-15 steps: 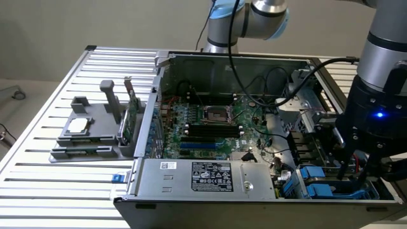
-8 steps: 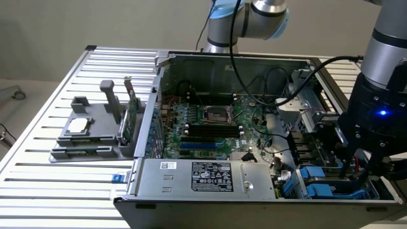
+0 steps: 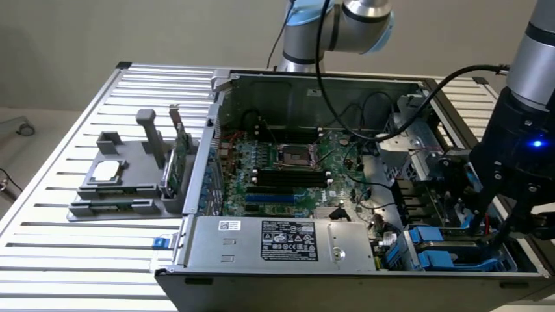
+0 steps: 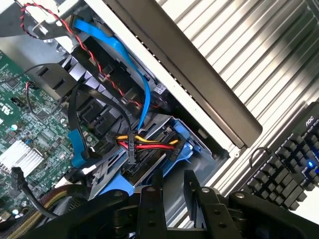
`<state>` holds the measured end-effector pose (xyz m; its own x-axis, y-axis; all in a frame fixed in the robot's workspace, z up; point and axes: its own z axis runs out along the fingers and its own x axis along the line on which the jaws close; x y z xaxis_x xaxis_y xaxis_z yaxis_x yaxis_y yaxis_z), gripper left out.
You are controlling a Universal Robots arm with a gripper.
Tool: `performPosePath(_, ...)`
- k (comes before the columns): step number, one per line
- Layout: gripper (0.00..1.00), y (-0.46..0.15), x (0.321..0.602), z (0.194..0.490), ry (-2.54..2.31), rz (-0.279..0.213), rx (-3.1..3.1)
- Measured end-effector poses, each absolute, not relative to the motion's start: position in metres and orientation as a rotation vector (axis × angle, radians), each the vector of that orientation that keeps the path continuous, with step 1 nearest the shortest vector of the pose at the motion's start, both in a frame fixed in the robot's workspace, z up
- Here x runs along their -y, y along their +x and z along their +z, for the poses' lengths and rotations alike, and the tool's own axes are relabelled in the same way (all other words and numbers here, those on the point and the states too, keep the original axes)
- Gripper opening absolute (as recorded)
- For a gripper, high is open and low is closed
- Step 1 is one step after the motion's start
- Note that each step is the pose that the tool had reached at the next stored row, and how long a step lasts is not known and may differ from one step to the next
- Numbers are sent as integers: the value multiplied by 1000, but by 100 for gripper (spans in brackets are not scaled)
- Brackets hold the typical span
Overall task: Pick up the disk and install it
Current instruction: 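Insert the second disk wire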
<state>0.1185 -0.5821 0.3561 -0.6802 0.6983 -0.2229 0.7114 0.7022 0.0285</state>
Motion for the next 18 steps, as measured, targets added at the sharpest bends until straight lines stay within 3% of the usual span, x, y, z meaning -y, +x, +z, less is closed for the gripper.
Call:
performPosePath(5, 31, 122, 583, 360, 1145, -50, -2718)
performPosePath(18, 31, 130, 594, 368, 1180, -22, -2800)
